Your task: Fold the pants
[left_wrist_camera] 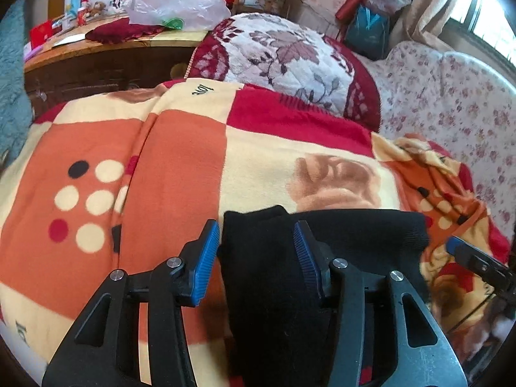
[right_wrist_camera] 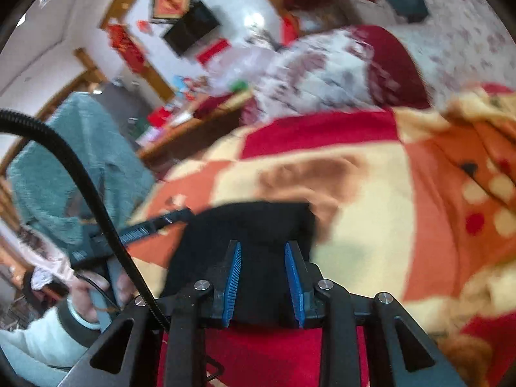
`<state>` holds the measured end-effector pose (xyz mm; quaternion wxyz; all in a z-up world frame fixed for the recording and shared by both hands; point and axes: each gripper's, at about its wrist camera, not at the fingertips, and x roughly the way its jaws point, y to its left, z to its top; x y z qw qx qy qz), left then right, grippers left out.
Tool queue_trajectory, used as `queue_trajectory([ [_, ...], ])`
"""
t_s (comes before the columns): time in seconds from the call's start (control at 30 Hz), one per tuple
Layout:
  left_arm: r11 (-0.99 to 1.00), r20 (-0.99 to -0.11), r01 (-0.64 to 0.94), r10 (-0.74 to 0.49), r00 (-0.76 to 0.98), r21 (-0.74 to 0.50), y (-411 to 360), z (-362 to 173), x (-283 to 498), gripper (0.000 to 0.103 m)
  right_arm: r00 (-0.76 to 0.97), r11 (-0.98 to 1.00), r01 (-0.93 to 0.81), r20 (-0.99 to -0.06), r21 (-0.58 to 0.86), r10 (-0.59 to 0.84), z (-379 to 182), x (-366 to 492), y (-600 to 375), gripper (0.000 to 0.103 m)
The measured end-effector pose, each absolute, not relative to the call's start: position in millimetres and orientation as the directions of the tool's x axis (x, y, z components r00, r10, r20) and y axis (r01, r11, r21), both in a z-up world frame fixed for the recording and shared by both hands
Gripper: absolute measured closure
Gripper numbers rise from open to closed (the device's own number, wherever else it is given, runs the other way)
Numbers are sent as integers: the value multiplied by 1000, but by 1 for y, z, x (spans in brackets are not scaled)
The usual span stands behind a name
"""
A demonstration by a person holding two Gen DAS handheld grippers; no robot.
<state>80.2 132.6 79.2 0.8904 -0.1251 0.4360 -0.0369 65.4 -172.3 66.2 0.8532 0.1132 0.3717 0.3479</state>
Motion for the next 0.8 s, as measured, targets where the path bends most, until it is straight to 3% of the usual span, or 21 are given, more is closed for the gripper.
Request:
queue_trajectory([
  [0.3,973,-790,-56,-147,596,-223,124,69,66,55,473,758,-553,-619,346,628,60,101,-124,71],
  [0.47,964,-789,-76,-161,593,-254,124,58,67,55,433,782,-468,-665,411,608,27,121,-135,64],
  [0.63,968,-793,-79,-146,591,-237,120,55,67,54,435,763,-469,-635,445,638,18,120,-141,61],
  [0.8,965,-800,-84,-157,580,-250,119,59,64,54,428,759,-453,-632,469,646,30,113,-150,48],
])
